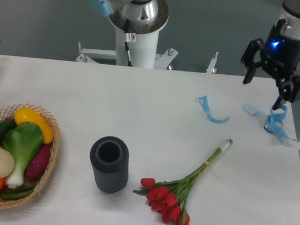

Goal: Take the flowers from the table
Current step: 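Move the open gripper over the red tulip bouquet's stems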

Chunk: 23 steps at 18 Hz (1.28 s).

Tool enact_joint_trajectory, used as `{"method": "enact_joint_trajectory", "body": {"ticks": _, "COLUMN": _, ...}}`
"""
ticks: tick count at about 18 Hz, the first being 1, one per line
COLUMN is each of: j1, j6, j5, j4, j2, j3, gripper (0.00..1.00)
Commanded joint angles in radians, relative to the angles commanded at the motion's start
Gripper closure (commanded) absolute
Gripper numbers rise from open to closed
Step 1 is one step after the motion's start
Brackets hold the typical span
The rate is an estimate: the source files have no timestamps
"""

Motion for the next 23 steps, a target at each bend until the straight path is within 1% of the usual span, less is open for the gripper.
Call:
{"method": "enact_joint_trajectory", "body": {"ticks": 6, "j1": -0.006, "j6": -0.011, "j5": -0.023, "j4": 0.009, "j2": 0.002, "j3": -0.011, "gripper": 0.0}}
{"method": "enact_joint_trajectory", "body": {"ticks": 8, "j1": -0.006, "j6": -0.075, "j5": -0.066, "j4": 0.008, "j2": -0.002, "j3": -0.02, "gripper": 0.0}}
{"method": "enact_joint_trajectory", "body": {"ticks": 10, "j1": -0.002, "j6": -0.129, "j5": -0.11, "j4": 0.02, "j2": -0.002, "j3": -0.037, "gripper": 0.0}}
{"method": "enact_joint_trajectory", "body": {"ticks": 12, "j1": -0.008, "j6": -0.146, "j5": -0.118, "j4": 0.06, "j2": 0.002, "j3": -0.07, "gripper": 0.0}}
{"method": "enact_joint_trajectory", "body": {"ticks": 15, "j1": -0.023, "j6": -0.259, "j5": -0.115, "j4": 0.107, "j2": -0.008, "j3": -0.081, "gripper": 0.0}}
{"method": "enact_joint_trajectory", "body": {"ticks": 16, "j1": -0.031, "j6": -0.281, "j5": -0.115, "j4": 0.121, "j2": -0.014, "j3": -0.084, "gripper": 0.0}}
{"method": "enact_joint_trajectory", "body": {"ticks": 17, "j1": -0.041, "j6": -0.285, "j5": -0.115, "j4": 0.123, "j2": -0.026, "j3": -0.084, "gripper": 0.0}}
{"method": "enact_joint_trajectory", "body": {"ticks": 19, "j1": -0.049, "j6": -0.287, "j5": -0.114, "j4": 0.138, "j2": -0.063, "j3": -0.081, "gripper": 0.0}}
{"method": "enact_joint_trajectory", "body": {"ticks": 21, "j1": -0.069, "j6": -0.288, "j5": -0.107, "j4": 0.176, "j2": -0.101, "j3": -0.083, "gripper": 0.0}}
{"method": "enact_joint_trajectory", "body": {"ticks": 23, "j1": -0.086, "j6": -0.311, "j5": -0.109, "j4": 0.19, "j2": -0.127, "j3": -0.098, "gripper": 0.0}}
